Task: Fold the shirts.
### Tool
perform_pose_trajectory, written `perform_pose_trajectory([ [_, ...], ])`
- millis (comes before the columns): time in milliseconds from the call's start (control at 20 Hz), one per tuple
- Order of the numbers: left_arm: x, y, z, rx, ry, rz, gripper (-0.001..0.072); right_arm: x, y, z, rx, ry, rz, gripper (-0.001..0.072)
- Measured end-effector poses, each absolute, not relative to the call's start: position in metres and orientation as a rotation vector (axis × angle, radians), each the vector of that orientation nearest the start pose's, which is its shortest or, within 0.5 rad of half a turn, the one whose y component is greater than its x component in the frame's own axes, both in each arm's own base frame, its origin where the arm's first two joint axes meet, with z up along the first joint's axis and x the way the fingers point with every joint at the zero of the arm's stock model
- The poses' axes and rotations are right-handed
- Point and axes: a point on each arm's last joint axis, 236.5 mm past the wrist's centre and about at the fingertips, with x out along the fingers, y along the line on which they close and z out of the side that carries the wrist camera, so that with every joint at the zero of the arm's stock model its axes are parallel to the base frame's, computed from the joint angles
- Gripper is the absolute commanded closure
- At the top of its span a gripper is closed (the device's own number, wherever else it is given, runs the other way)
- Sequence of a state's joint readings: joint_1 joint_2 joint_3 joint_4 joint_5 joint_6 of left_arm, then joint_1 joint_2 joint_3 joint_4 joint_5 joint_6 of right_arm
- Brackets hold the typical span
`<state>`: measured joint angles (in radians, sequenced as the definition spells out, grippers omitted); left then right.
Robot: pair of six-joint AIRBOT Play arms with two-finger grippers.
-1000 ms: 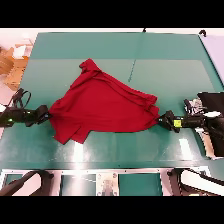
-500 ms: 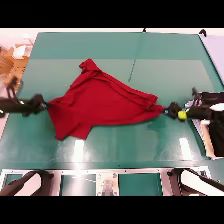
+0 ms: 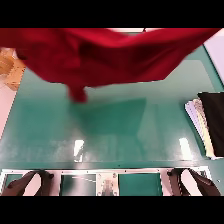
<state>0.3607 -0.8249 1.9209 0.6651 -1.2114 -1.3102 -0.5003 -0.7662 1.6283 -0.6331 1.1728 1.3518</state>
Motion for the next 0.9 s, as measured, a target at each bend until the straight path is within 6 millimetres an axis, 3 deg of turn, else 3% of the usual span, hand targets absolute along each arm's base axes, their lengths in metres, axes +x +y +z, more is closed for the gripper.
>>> perform_pose_trajectory([
  [100,0.198,-0.11,0.57,-0.031,-0.175,-0.472,0.0684,0.258,0.048,0.503,0.227,-0.006,0.286,0.0697],
  [250,0.166,-0.117,0.596,0.013,-0.266,-0.45,0.0684,0.221,0.051,0.547,0.124,-0.134,0.206,0.0697],
  [350,0.172,-0.114,0.588,-0.008,-0.232,-0.447,0.0684,0.219,0.04,0.549,0.105,-0.138,0.146,0.0697],
  [450,0.201,-0.103,0.56,-0.057,-0.121,-0.436,0.0684,0.232,0.028,0.534,0.132,-0.091,0.119,0.0697],
  [550,0.236,-0.093,0.515,-0.129,0.034,-0.44,0.0684,0.258,0.01,0.498,0.194,0.003,0.103,0.0697],
  [650,0.279,-0.078,0.456,-0.225,0.206,-0.443,0.0684,0.295,-0.009,0.44,0.279,0.138,0.106,0.0697],
  [900,0.387,-0.07,0.278,-0.468,0.527,-0.475,0.0684,0.395,-0.039,0.241,0.516,0.489,0.104,0.0697],
])
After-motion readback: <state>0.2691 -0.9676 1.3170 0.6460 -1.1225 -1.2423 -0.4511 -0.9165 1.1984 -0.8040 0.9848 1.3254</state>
